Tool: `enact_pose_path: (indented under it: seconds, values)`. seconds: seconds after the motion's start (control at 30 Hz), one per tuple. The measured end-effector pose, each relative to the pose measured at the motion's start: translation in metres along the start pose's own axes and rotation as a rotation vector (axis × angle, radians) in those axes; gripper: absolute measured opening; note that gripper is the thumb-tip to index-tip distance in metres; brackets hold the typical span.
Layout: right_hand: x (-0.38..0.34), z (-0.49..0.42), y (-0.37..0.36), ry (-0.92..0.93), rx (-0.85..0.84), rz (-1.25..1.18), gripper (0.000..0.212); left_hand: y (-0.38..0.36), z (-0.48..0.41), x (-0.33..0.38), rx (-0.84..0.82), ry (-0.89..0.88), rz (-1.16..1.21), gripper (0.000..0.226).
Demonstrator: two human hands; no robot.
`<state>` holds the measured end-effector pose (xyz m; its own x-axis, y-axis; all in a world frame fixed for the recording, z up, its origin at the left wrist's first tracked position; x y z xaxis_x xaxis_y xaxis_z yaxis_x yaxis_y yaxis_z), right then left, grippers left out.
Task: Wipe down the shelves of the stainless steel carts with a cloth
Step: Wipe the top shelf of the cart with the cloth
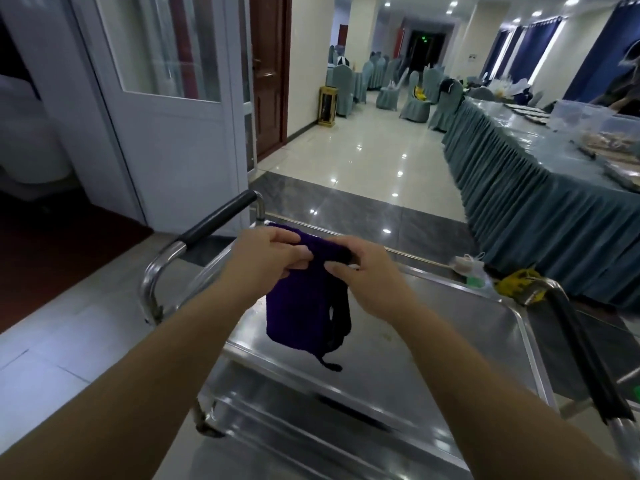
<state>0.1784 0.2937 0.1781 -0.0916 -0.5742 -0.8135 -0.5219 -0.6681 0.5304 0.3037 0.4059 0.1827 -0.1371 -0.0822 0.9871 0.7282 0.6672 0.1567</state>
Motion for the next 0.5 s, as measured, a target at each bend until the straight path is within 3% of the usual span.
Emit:
enact_pose_path:
  seconds: [0.1, 0.17, 0.23, 0.27, 0.37, 0.5]
  values:
    - [0.008, -0.020, 0.004, -0.022, 0.037, -0.163, 0.026, 0.022, -0.008, -0.018, 0.177, -0.101, -0.122, 0.029]
    - [0.013, -0.036, 0.008, -0.043, 0.028, -0.274, 0.026, 0.032, -0.015, -0.037, 0.225, -0.068, -0.156, 0.055]
    - [0.016, -0.052, 0.013, -0.064, -0.023, -0.396, 0.025, 0.033, -0.028, -0.052, 0.083, 0.053, -0.112, 0.083]
    - [0.018, -0.060, 0.017, -0.078, -0.056, -0.453, 0.025, 0.033, -0.035, -0.056, -0.019, 0.096, -0.085, 0.087]
    - [0.029, -0.085, 0.030, -0.110, -0.141, -0.577, 0.024, 0.027, -0.059, -0.054, -0.208, 0.050, 0.024, 0.062]
    - [0.053, -0.118, 0.041, -0.230, -0.137, -0.642, 0.024, 0.020, -0.090, -0.044, -0.197, -0.045, 0.123, 0.043]
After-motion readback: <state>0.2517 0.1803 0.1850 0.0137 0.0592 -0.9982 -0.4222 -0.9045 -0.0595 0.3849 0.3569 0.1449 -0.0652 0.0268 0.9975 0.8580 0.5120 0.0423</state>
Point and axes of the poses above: each hand's wrist, its own z-axis away from the middle knuckle, its own y-axis out of the back of the hand, x = y × z, the point moved 2 cm from there along -z, towards the middle knuckle, and after that the axes turned 1 degree about -x, right-handed, at the moved point
